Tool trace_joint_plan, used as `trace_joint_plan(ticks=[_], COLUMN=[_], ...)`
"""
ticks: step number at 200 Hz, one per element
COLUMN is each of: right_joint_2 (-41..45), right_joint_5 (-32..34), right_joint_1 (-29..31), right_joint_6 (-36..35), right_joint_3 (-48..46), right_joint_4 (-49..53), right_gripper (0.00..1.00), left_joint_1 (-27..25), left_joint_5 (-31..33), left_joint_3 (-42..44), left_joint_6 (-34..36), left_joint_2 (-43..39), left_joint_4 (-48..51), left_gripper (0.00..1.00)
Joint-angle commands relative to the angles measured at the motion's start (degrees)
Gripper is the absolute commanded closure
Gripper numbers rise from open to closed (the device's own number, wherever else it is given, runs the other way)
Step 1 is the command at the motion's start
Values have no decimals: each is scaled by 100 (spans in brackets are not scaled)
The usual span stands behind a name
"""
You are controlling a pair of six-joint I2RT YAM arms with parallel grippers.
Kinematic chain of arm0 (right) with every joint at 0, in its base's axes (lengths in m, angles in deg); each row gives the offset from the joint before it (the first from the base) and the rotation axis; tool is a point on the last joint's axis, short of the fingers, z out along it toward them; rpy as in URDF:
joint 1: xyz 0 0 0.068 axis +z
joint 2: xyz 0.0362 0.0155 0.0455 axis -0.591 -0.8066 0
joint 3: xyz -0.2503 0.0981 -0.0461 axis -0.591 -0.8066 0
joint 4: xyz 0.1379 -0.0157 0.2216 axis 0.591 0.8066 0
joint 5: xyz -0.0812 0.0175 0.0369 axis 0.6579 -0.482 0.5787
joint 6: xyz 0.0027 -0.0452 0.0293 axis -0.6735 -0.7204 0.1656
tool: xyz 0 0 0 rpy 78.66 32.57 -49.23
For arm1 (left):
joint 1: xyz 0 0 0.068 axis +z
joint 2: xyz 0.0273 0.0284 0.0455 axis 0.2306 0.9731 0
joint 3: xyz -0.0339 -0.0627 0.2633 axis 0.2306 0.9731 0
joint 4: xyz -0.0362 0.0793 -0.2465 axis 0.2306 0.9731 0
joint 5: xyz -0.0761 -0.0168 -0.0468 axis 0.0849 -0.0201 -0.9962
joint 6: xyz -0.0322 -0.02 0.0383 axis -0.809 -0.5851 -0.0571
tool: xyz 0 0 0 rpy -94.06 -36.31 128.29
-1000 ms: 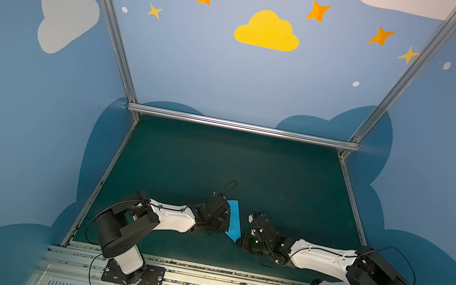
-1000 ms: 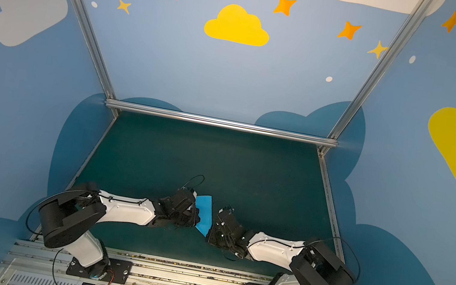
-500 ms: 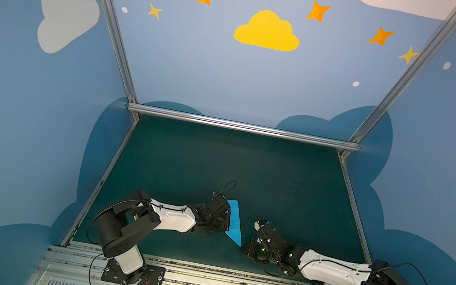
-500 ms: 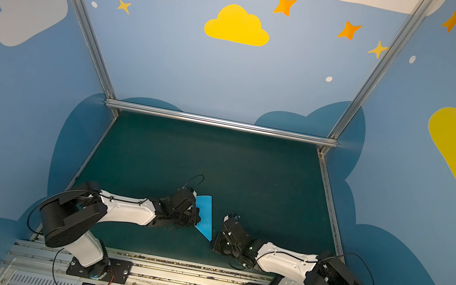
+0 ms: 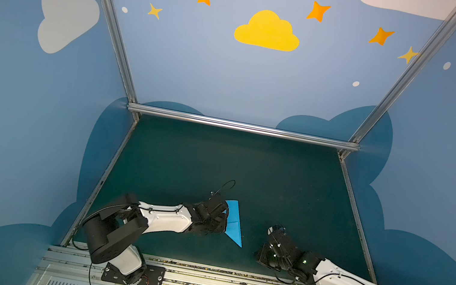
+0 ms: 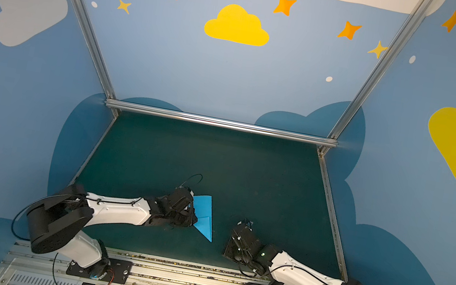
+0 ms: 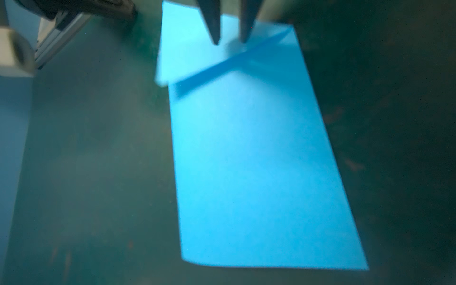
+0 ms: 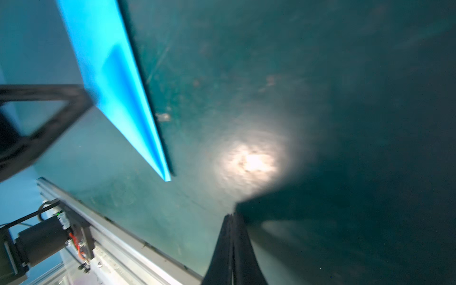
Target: Fold a paper plane with a square sheet of paper (fold left side to right side)
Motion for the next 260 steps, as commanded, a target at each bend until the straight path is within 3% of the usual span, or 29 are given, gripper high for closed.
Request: trace_joint_plan(ticks=[1, 13, 38, 94, 119, 158, 204, 260], right_joint_2=[65, -50, -473, -1967, -2926, -3989, -4627, -4913], right_joint_5=[22, -84, -244, -887, -1564, -1868, -2244, -2258], right_joint_1=[-203, -326, -532, -1413, -1805, -1895, -1784, -1309], right_joint_6=[-300, -434, -734, -1566, -1899, -2107, -1837, -1530], right_joint_3=[166, 293, 659, 2057, 2846, 3653, 3761, 3899], right_joint_4=[460, 390, 245, -68, -168, -242, -778, -1090], right_gripper=[84, 74, 61, 39, 38, 40, 44, 49], left_joint_1=[220, 424, 1003, 1624, 1674, 1674, 1674, 1674], left_joint_5=[300, 300, 81, -114, -130, -61, 45, 98], left_joint_3=[-362, -434, -630, -1117, -946, -569, -188, 151], left_joint_6=[258, 362, 721, 1294, 1232, 1132, 979, 790], left_joint_2=[-509, -675, -725, -473, -641, -1020, -1511, -1972], left_joint_4=[833, 1014, 1265, 1645, 1609, 1610, 1635, 1606], left_gripper=[65, 51, 36, 23, 20, 19, 17, 16])
